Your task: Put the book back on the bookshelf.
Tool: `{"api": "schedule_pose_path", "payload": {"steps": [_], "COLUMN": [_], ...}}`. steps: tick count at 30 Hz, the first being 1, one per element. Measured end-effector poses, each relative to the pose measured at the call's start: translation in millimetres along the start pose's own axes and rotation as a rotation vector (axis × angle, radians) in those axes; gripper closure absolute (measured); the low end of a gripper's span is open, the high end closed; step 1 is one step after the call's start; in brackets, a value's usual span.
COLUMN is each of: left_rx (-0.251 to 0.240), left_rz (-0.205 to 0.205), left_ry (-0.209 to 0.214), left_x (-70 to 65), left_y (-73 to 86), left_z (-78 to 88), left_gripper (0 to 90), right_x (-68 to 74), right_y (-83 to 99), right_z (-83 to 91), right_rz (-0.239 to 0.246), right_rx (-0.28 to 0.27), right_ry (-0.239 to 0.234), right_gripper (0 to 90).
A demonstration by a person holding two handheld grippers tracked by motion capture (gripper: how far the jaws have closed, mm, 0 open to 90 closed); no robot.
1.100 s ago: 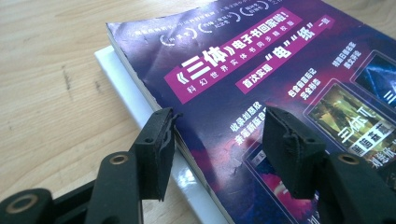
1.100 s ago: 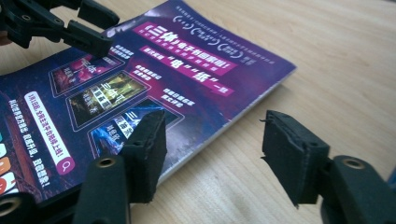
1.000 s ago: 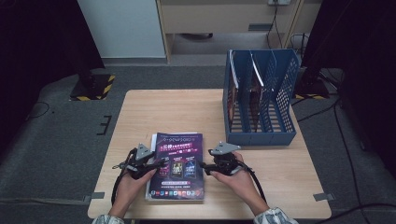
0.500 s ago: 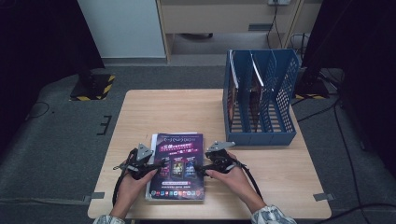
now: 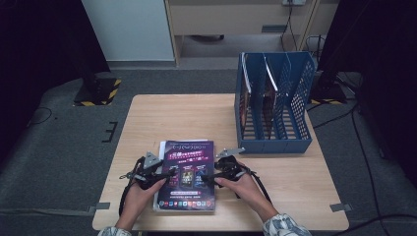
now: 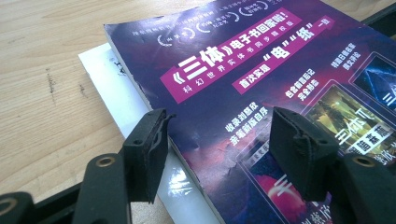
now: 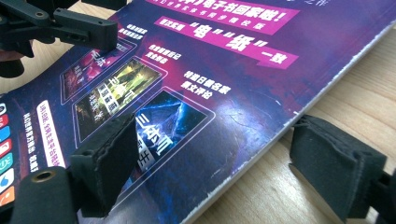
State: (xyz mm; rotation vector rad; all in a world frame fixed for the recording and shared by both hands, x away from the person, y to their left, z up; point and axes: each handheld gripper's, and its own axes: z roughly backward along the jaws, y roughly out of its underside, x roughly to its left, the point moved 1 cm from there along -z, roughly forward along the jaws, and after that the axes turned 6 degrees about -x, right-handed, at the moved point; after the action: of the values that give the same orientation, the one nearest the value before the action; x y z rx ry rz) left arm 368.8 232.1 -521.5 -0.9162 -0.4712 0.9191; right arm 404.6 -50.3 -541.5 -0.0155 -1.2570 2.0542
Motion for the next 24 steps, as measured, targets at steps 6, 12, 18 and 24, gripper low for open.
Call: {"api": "schedule_pose_path", "payload": {"steps": [6, 12, 18, 24], "left_rx": [-0.002, -0.004, -0.005, -0.008], "left_rz": [0.009, 0.023, 0.035, 0.041], "left_ry": [0.003, 0.010, 0.014, 0.018], "left_x": [0.5, 2.9, 5.1, 5.9], "left_y": [0.6, 1.6, 2.9, 3.5], "left_z": [-0.1, 0.6, 1.5, 1.6], "left_gripper": [36.9, 36.8, 36.7, 36.5], "right_x": [0.7, 6.9, 13.9, 12.7], "right_y": [-1.2, -11.0, -32.5, -43.5], "right_z": [-2.0, 2.0, -3.0, -14.4], "right_rz": [0.011, 0.055, 0.051, 0.028], "right_rx": [0.002, -0.040, -0.056, -0.043], "right_ry": [0.000, 0.040, 0.015, 0.011], "right_gripper": [14.6, 25.9, 25.5, 25.6]}}
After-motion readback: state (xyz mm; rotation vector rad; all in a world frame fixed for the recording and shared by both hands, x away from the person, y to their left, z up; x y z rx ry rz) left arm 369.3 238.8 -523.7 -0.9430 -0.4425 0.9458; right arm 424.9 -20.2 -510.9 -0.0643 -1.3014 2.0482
